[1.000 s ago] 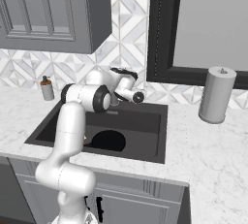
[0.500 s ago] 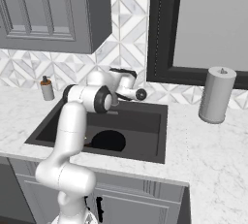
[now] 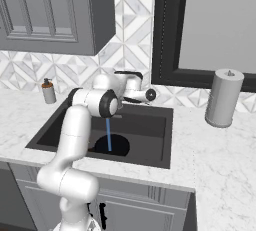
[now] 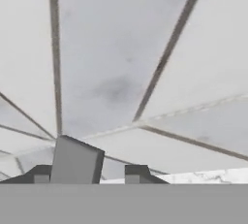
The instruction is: Pick the pan and sponge and place them into the sink. Then turn on the water.
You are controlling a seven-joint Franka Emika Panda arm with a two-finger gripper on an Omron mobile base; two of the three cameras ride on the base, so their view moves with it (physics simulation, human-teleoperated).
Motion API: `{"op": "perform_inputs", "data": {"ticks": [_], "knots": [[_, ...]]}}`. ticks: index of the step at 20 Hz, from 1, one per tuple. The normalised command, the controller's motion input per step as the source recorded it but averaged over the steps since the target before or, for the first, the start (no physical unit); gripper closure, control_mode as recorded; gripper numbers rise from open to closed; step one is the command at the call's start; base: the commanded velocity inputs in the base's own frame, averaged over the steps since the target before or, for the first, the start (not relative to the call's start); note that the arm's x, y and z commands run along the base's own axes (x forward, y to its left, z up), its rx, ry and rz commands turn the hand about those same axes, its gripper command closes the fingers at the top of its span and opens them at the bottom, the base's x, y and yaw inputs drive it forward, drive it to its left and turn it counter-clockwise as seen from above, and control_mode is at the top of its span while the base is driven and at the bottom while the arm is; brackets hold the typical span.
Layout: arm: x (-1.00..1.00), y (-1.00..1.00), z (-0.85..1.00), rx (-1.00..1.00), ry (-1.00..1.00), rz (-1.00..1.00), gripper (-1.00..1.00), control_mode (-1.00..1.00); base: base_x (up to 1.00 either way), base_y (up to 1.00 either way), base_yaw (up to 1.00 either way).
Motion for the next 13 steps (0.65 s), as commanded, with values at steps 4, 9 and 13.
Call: {"op": "perform_inputs", "data": {"ticks": [4,9,13], "knots": [[-0.06,-0.78,-0.31,0.07,0.09,-0.05,1.0,-1.0,0.0,0.0,0.0],[-0.53,-0.57,-0.04,0.06,0.01,-0.03,1.0,-1.0,0.0,0.0,0.0],[-0.79,-0.58,0.0,0.06,-0.01,-0.03,1.0,-1.0,0.0,0.0,0.0]]}}
